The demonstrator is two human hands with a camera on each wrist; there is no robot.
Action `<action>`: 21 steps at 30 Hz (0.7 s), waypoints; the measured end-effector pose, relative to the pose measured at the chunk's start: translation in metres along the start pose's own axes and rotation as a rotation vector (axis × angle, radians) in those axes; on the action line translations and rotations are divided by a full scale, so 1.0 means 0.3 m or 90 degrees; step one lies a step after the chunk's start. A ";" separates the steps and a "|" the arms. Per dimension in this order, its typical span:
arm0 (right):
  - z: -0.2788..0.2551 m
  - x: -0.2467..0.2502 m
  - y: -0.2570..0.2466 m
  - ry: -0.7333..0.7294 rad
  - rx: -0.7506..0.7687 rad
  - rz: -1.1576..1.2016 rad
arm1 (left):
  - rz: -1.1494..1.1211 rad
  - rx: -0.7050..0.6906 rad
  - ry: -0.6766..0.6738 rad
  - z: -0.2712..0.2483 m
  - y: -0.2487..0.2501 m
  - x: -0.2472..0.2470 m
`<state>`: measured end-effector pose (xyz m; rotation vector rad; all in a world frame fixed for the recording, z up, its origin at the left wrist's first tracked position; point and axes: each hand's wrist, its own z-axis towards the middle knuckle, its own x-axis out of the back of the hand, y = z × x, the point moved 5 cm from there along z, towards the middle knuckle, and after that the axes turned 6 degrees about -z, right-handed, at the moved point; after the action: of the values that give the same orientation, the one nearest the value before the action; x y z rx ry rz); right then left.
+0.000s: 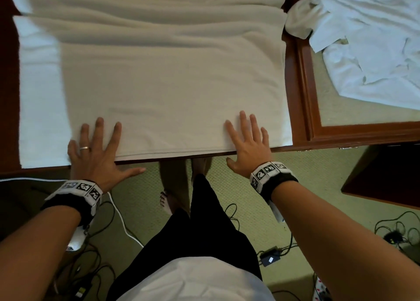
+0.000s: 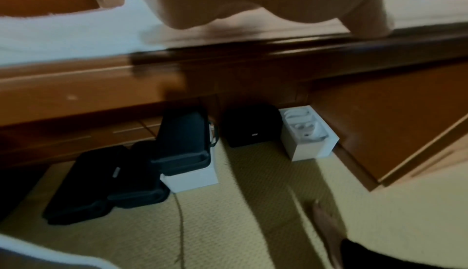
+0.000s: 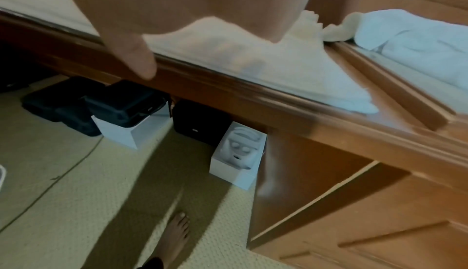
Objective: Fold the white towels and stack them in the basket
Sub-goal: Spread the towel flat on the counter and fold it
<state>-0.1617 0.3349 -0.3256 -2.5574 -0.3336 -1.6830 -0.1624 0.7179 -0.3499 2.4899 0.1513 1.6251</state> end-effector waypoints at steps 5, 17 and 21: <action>-0.028 -0.069 0.025 0.032 0.003 -0.033 | 0.064 -0.076 0.070 -0.078 -0.048 0.017; -0.030 0.159 0.114 -0.139 -0.067 -0.107 | 0.054 0.060 -0.080 -0.106 -0.128 0.230; -0.040 0.170 0.149 -0.282 -0.106 -0.055 | 0.001 0.078 -0.274 -0.092 -0.163 0.259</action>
<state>-0.1436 0.2967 -0.2713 -3.0724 -0.3409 -1.1934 -0.1561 0.7817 -0.2787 2.8619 0.1958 1.0704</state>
